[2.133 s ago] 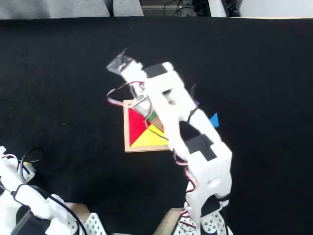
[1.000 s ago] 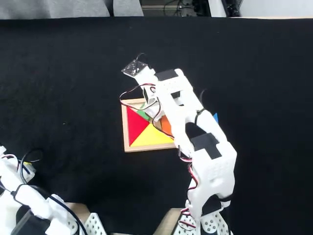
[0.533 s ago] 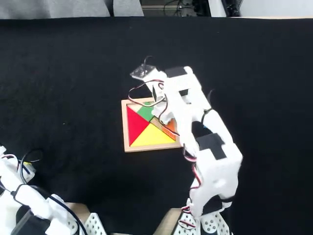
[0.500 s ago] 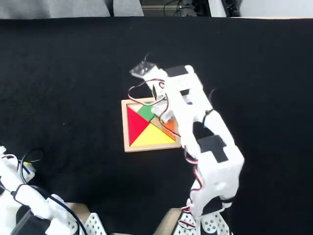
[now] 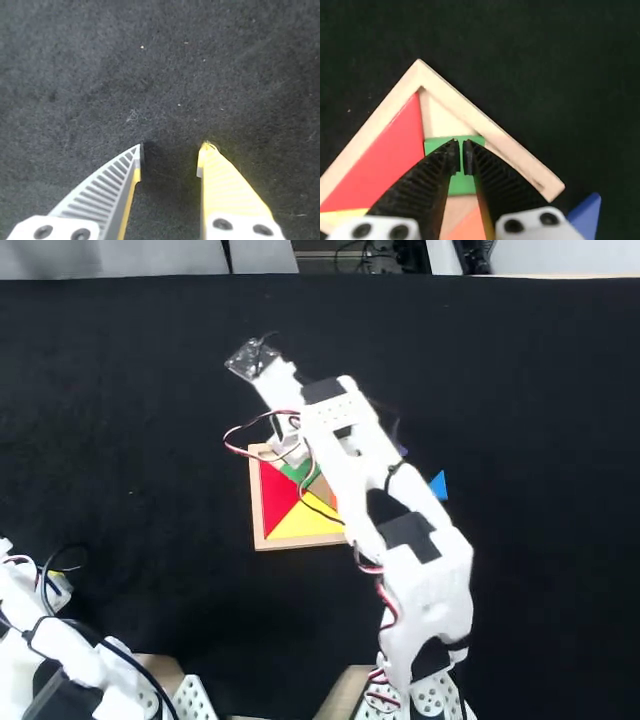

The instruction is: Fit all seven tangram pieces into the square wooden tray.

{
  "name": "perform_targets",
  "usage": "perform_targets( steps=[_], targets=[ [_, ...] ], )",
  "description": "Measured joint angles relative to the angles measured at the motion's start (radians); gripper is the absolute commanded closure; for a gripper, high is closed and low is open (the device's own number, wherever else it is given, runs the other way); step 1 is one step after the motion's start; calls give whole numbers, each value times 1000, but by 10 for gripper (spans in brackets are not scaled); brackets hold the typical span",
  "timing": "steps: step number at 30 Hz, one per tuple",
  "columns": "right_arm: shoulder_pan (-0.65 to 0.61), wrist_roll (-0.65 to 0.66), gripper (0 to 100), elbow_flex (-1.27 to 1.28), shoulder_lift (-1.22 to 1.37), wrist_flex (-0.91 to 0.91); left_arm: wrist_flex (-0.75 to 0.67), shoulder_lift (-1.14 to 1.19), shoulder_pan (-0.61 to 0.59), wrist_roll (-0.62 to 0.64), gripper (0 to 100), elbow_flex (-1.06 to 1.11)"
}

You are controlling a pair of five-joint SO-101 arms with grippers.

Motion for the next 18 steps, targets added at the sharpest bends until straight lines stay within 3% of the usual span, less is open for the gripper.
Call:
perform_targets(
  steps=[11, 18],
  targets=[
    [0, -2, 988, -34, 35, 81, 0, 0, 0, 0, 809, 0],
    [55, 0, 987, -34, -181, 184, 0, 0, 0, 0, 809, 0]
  ],
)
